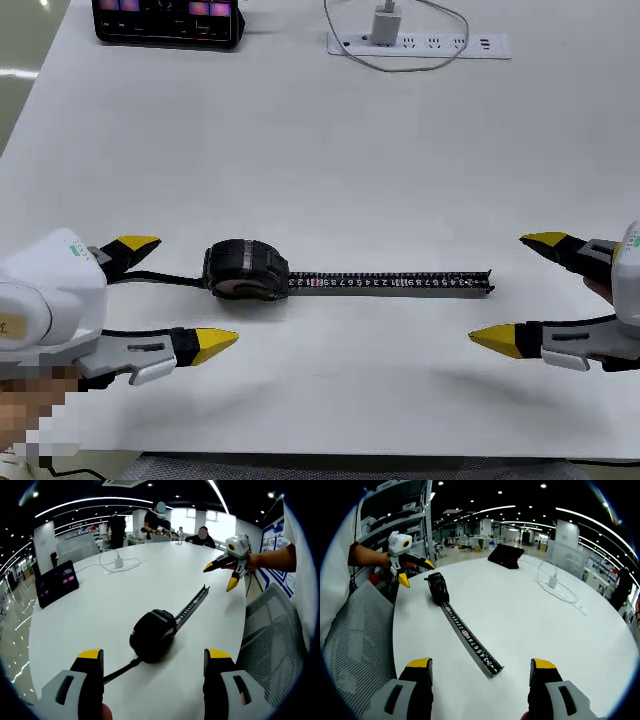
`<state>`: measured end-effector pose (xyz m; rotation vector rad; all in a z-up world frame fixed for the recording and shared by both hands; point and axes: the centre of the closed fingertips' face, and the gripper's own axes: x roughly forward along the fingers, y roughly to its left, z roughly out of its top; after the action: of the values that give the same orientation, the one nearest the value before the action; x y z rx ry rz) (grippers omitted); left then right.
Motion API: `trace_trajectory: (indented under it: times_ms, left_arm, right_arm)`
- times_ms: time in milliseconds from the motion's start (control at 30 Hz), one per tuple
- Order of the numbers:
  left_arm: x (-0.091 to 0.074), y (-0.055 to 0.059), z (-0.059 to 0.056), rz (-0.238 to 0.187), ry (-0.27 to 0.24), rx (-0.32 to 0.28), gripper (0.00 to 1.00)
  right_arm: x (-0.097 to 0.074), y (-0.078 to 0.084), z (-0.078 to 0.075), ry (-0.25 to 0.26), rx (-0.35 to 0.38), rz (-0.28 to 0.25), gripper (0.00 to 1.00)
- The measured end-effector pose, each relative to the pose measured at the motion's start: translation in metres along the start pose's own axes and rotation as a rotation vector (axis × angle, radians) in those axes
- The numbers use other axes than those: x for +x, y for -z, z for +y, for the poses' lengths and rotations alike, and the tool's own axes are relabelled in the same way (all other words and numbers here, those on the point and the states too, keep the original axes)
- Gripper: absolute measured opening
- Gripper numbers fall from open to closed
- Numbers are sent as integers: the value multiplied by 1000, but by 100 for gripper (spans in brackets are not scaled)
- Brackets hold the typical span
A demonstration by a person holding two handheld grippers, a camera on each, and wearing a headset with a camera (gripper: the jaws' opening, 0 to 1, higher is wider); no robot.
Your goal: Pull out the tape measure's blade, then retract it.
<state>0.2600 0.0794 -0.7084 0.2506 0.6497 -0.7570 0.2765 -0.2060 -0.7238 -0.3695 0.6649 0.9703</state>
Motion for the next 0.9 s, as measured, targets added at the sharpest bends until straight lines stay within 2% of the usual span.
trace_trajectory:
  times_ms: [467,900]
  left_arm:
    - [-9,11,-8,-39,-19,-59,84]
    - [-13,30,-16,-22,-13,-91,86]
  right_arm:
    - [-1,10,12,21,45,-25,83]
    - [-5,21,21,22,90,-35,88]
